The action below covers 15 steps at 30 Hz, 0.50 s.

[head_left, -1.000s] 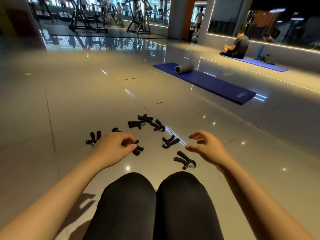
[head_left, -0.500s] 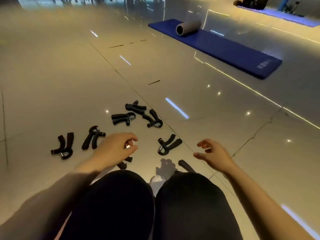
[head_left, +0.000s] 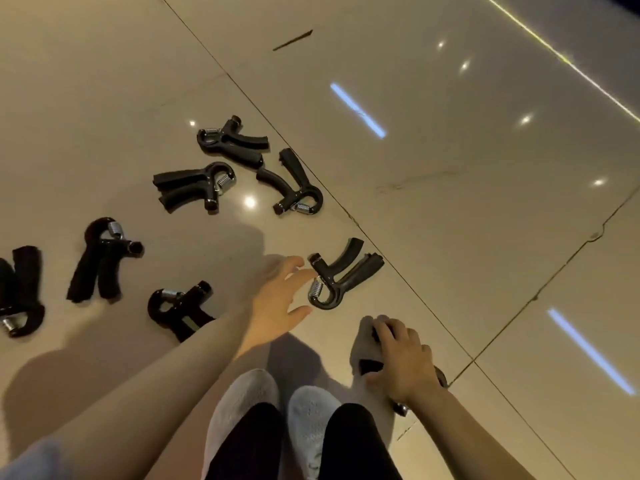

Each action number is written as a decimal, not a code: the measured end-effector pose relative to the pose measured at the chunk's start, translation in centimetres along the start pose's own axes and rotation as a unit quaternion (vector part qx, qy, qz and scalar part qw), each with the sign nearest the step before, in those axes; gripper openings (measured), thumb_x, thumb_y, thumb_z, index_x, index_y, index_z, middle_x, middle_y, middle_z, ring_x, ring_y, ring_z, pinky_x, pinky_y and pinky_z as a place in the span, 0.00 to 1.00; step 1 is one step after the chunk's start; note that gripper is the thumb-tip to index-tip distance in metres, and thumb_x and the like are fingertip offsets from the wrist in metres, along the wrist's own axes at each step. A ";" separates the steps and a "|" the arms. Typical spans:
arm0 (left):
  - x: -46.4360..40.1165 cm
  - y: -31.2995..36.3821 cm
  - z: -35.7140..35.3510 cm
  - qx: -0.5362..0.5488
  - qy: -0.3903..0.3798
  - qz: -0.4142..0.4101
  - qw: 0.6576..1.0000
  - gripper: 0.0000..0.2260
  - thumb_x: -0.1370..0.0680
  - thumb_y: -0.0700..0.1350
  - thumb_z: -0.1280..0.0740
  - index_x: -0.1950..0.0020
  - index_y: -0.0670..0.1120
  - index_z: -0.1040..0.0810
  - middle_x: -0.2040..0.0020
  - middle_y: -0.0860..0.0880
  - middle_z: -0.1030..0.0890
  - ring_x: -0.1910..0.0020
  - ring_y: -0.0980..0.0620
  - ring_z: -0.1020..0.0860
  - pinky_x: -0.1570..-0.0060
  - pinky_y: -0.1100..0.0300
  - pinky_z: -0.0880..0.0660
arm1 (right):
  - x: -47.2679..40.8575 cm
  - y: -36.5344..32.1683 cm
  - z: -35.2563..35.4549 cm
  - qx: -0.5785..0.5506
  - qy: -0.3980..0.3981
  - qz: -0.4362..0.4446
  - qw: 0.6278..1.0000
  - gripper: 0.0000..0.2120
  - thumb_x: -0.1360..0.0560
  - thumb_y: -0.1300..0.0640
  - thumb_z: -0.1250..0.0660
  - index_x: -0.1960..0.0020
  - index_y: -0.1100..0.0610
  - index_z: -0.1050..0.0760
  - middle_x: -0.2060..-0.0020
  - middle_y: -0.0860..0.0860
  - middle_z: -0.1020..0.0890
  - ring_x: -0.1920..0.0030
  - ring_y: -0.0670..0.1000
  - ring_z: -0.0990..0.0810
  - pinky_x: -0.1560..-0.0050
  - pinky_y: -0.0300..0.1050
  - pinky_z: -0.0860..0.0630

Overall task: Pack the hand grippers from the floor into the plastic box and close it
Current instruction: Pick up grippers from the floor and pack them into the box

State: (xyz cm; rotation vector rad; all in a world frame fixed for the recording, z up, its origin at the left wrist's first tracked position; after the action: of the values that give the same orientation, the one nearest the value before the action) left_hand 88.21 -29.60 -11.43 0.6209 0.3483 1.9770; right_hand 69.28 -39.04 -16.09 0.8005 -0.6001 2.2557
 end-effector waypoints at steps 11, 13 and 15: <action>-4.0 0.2 -5.9 -0.160 -0.108 -0.089 0.977 0.36 0.25 0.59 0.38 0.24 0.57 0.55 0.23 0.49 0.59 0.24 0.48 0.59 0.28 0.45 0.54 | -1.2 -0.2 -0.6 0.077 0.061 0.037 0.994 0.43 0.30 0.40 0.32 0.25 0.53 0.49 0.30 0.54 0.39 0.37 0.58 0.34 0.39 0.49 0.31; -3.9 0.3 -7.6 -0.187 -0.160 -0.090 0.965 0.37 0.25 0.63 0.40 0.24 0.57 0.60 0.24 0.48 0.65 0.26 0.46 0.65 0.28 0.41 0.56 | -1.2 0.4 -0.4 0.054 0.073 0.021 0.996 0.42 0.31 0.39 0.32 0.25 0.53 0.47 0.29 0.53 0.39 0.37 0.58 0.34 0.40 0.48 0.30; -3.5 0.2 -8.2 -0.207 -0.185 -0.091 0.956 0.38 0.25 0.63 0.40 0.24 0.57 0.60 0.24 0.47 0.66 0.27 0.44 0.68 0.29 0.38 0.55 | -1.2 1.0 0.0 0.037 0.080 0.002 0.996 0.42 0.31 0.39 0.32 0.25 0.53 0.47 0.29 0.52 0.39 0.36 0.57 0.34 0.40 0.48 0.30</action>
State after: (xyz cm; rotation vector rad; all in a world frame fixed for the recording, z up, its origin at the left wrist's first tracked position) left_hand 84.83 -32.66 -19.09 0.6421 -0.2288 1.6440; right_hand 69.28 -40.25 -17.11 0.6479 -0.4452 2.3305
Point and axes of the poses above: each hand's wrist, its own x-axis away from the middle knuckle, its own z-axis out of the back of the hand, y = z × x, the point moved 7 cm from there along -x, towards the middle knuckle
